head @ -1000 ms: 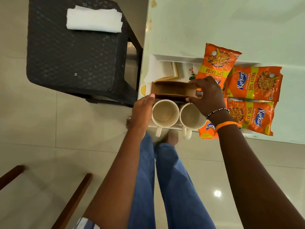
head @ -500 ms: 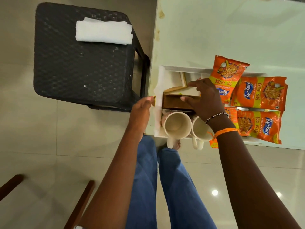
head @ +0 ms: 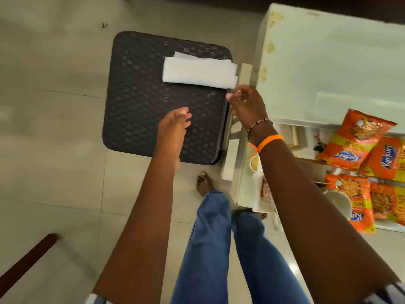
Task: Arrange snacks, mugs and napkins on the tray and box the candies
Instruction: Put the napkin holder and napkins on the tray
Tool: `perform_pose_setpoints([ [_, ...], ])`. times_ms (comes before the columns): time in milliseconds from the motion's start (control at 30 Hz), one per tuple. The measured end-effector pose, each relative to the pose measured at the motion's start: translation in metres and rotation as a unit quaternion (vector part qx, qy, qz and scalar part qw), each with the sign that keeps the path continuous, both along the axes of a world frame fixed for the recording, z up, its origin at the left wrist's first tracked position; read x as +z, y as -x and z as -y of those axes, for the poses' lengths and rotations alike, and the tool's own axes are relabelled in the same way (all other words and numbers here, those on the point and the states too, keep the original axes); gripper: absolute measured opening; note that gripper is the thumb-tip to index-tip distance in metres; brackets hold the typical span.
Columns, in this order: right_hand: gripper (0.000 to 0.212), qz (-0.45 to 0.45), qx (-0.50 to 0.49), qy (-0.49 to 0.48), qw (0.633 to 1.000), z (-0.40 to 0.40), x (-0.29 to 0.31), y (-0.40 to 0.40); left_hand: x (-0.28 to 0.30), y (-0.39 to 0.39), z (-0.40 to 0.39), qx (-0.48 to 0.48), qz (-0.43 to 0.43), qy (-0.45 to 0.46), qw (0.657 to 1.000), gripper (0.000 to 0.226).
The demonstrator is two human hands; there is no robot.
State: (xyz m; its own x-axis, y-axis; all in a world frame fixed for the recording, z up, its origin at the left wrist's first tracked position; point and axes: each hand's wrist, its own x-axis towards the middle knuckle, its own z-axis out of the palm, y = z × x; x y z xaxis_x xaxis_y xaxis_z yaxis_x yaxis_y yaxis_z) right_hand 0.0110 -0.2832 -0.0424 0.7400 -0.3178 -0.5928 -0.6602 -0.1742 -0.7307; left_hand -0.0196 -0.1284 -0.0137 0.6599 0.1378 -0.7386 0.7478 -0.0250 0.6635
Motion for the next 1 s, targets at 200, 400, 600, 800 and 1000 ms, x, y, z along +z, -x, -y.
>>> perform_pose_setpoints([
  [200,0.020,-0.075,-0.096,-0.047,0.991,-0.010,-0.016,-0.044,-0.005,-0.015,-0.014,-0.006,-0.019,0.000,1.000,0.032],
  [400,0.027,-0.026,-0.166,-0.162,0.972,-0.006,0.006,-0.036,-0.007,-0.014,-0.009,0.008,-0.037,0.034,0.999,0.032],
  [600,0.020,-0.001,-0.188,-0.192,0.963,0.032,0.033,0.011,-0.003,-0.004,0.012,0.068,-0.029,0.128,0.989,0.024],
  [800,0.022,0.004,-0.178,-0.203,0.963,0.098,0.054,0.071,0.013,0.026,0.050,-0.019,-0.011,0.130,0.991,0.041],
  [1000,0.035,0.014,-0.128,-0.160,0.979,0.161,0.066,0.133,0.027,0.077,0.106,-0.095,-0.002,0.086,0.992,0.035],
])
